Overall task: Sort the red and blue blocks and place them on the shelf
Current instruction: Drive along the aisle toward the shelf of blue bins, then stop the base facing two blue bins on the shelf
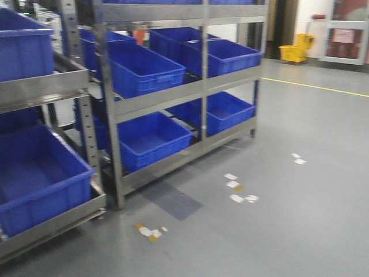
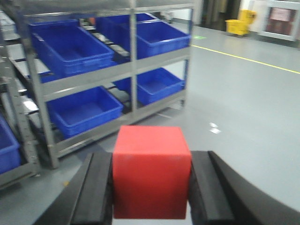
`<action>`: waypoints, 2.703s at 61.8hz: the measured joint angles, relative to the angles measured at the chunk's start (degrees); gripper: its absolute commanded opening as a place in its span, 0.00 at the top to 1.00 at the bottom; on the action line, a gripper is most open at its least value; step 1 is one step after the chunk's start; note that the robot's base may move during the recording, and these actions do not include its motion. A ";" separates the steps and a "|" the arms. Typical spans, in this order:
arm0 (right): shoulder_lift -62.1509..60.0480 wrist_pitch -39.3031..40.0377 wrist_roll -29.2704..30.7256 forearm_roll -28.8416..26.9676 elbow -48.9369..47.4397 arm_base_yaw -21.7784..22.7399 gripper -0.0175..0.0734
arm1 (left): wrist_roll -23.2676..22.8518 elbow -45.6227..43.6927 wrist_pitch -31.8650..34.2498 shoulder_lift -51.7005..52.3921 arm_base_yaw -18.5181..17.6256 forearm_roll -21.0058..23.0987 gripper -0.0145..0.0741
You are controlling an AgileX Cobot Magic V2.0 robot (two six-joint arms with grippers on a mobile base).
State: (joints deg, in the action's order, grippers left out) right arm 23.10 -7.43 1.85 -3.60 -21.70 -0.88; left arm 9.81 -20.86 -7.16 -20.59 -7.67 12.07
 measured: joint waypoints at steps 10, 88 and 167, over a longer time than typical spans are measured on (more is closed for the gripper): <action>0.00 0.00 0.00 0.00 0.00 0.00 0.75 | 0.00 0.00 0.00 0.00 0.00 0.00 0.70; 0.00 0.00 0.00 0.00 0.00 0.00 0.75 | 0.00 0.00 0.00 0.00 0.00 0.00 0.70; 0.00 0.00 0.00 0.00 0.00 0.00 0.75 | 0.00 0.00 0.00 0.00 0.00 0.00 0.70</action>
State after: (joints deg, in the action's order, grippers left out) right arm 23.10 -7.43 1.85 -3.60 -21.70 -0.88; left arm 9.81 -20.86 -7.16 -20.59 -7.67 12.07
